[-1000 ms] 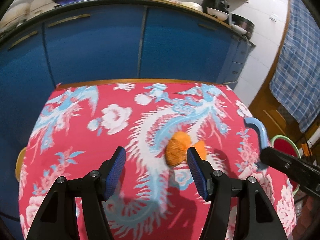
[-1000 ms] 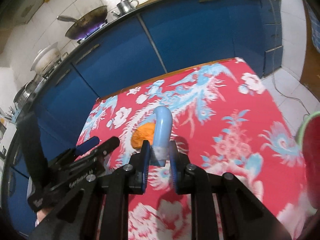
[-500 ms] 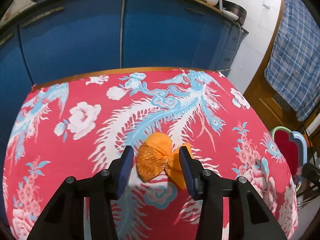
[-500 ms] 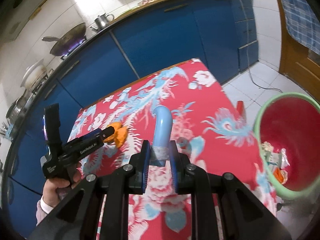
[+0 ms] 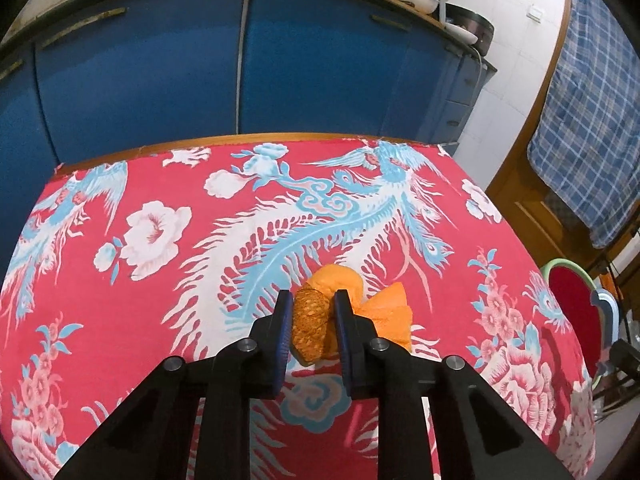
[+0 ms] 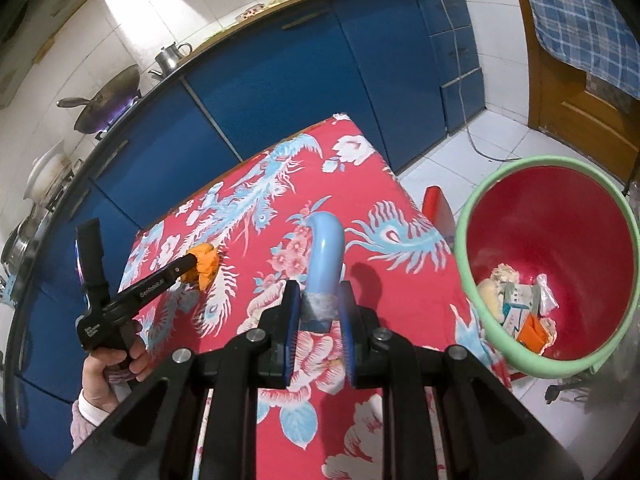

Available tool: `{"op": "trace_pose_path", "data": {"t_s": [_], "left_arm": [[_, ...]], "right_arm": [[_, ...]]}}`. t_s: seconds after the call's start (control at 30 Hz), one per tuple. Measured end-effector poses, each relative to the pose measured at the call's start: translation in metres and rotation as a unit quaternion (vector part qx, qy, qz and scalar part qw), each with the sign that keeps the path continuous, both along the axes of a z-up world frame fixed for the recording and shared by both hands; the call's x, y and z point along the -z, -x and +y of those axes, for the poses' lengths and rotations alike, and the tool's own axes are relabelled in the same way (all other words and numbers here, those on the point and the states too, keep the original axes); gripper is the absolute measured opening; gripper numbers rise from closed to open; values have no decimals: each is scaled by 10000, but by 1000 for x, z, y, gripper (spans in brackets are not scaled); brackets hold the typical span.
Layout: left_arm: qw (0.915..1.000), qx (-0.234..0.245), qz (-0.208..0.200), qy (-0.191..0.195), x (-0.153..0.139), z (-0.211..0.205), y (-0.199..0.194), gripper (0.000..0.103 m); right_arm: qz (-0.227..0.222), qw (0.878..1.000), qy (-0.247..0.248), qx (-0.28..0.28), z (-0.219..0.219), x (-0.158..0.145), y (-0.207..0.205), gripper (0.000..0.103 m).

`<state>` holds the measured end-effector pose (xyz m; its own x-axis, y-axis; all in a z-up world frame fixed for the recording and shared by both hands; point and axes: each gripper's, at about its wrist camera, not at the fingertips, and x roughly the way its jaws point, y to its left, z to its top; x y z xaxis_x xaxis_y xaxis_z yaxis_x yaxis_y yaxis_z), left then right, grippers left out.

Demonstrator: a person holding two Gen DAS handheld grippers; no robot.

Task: Collect trash
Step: 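Carry the orange glove in the left gripper and blue brush in the right gripper over the bucket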

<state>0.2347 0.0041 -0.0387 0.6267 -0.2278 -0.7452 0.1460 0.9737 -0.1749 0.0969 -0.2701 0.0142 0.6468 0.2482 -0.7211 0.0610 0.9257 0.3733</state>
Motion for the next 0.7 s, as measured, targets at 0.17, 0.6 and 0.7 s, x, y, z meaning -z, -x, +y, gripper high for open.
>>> {"op": "trace_pose_path", "data": {"t_s": [0.17, 0.6, 0.7], "left_arm": [[10000, 3, -57, 17, 0, 0, 2, 20], [9984, 219, -412, 316, -35, -12, 38, 14], [9973, 323, -518, 408, -48, -18, 51, 14]], "right_arm": [[-50, 10000, 52, 48, -1, -3, 9, 22], [-233, 9993, 69, 269, -17, -17, 28, 22], [-274, 9992, 61, 299, -20, -19, 33, 22]]}}
